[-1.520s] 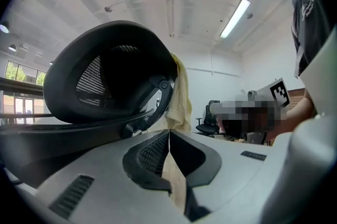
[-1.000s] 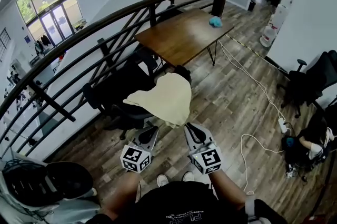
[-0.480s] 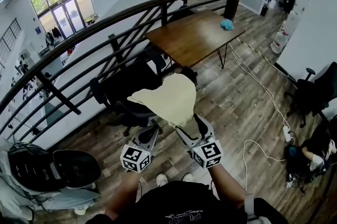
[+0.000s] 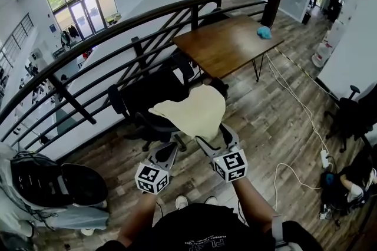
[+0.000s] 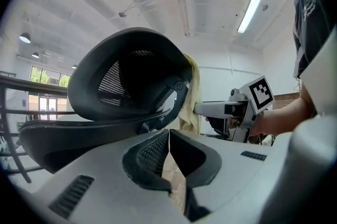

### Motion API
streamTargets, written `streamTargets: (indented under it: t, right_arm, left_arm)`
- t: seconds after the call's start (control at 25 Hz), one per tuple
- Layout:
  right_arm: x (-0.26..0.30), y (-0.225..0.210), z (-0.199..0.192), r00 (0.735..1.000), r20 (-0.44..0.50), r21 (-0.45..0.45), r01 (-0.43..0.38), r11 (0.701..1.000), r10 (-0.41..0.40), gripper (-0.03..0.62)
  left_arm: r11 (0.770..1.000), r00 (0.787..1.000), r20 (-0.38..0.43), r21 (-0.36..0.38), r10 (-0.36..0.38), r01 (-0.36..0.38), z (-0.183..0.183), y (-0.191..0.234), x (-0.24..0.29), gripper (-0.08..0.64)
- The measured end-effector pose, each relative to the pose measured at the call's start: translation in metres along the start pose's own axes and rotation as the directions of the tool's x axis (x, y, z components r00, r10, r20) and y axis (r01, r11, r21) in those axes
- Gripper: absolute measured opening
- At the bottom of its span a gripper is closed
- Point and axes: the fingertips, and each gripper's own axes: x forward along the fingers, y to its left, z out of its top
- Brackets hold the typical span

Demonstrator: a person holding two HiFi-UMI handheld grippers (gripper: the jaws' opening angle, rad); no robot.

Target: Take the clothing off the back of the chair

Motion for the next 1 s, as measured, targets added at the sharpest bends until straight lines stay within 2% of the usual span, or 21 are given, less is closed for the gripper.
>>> streamTargets:
  t: [0.24,0.28,0.32,0.4,0.6,1.0]
  right_arm:
    - [0.003,-0.001,0.001,1.0,-0.011,-0.033,0.002,0.999,-0.002,0.358]
    - [0.003,0.0,0.001,1.0,-0.013,-0.045,0.008,0.999,-0.009,0.316]
    - [0.002,0.0,0.001,1.0,-0.014,-0.061,0.015,0.998,-0.016,0.247]
    - [0.0,0.002,0.003,1.0,-0.01,-0.086,0.028,0.996,-0.029,0.18]
    - [-0.007,0.002,0.007,0.998,0.018,-0.08,0.055,0.995,-0.054,0.092]
    - [-0.017,0.002,0.007,0.996,0.037,-0.052,0.079,0.995,-0.077,0.073]
  left_arm:
    - [1.0,1.0,-0.001,0.001,0.014,-0.014,0.0,0.006,0.001,0.014]
    - [1.0,1.0,-0.002,0.003,0.015,-0.015,-0.001,0.006,0.001,0.014]
    - [1.0,1.0,-0.002,0.004,0.016,-0.016,-0.002,0.006,0.001,0.014]
    - [1.0,1.0,0.001,0.004,0.018,-0.018,-0.002,0.006,0.0,0.014]
    - [1.0,1.0,0.004,0.005,0.013,-0.013,0.0,0.006,0.0,0.014]
    - [1.0,1.0,0.004,-0.002,0.0,0.0,-0.005,0.007,-0.007,0.014]
